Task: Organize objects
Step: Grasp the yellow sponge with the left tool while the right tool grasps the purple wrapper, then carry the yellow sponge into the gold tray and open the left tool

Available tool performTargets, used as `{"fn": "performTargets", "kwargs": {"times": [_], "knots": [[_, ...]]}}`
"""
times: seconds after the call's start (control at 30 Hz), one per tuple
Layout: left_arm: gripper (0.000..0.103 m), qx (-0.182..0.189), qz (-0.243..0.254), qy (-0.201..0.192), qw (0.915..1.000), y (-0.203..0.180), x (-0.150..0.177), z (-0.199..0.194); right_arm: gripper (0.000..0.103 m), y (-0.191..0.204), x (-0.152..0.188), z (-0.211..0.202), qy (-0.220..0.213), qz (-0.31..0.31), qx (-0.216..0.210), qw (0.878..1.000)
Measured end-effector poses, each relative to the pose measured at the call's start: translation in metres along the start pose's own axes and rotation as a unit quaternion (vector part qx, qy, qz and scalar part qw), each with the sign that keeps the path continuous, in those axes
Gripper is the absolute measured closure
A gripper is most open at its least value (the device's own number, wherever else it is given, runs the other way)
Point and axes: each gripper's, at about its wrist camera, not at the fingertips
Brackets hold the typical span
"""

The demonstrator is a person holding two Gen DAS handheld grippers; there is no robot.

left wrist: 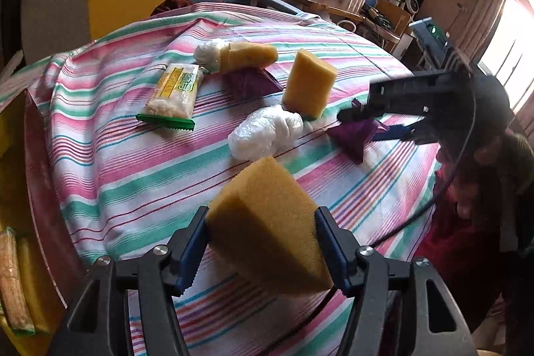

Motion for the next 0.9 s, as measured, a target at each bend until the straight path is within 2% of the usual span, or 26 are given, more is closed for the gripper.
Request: {"fn": "performTargets", "kwargs": {"times": [0.03, 0.13, 0.27, 0.53, 0.7, 0.9], "knots": [[0.039, 0.001, -0.003, 0.0, 1.0, 0.001, -0.001, 0.002, 0.049, 0.001, 0.001, 0.004, 0.007, -0.005, 0.006, 1.0], [0.039, 0.008, -0.014, 0.0, 0.9999, 0.003, -0.003, 0.008, 0.06, 0.011, 0.005, 0.007, 0.005, -0.041, 0.021, 0.999], [0.039, 0.014, -0.025, -0.001, 0.9996, 0.006, -0.005, 0.012, 0.061, 0.024, 0.012, 0.014, 0.001, -0.082, 0.048, 0.995], [0.039, 0.038, -0.057, 0.004, 0.9977, 0.012, -0.004, 0.019, 0.062, 0.028, 0.017, 0.017, -0.006, -0.108, 0.07, 0.992], [0.039, 0.051, -0.063, 0.01, 0.9967, 0.01, -0.002, 0.024, 0.061, 0.031, 0.013, 0.018, -0.005, -0.113, 0.073, 0.991], [0.039, 0.04, -0.046, 0.009, 0.9981, 0.002, -0.002, 0.024, 0.06, 0.036, 0.018, 0.021, -0.012, -0.134, 0.09, 0.987]]}}
Point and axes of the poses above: each gripper's, at about its wrist camera, not at the fingertips, and z roughly the way its jaws point, y to its left, x to its underside, and after that the axes turned 9 degrees about z, right-handed
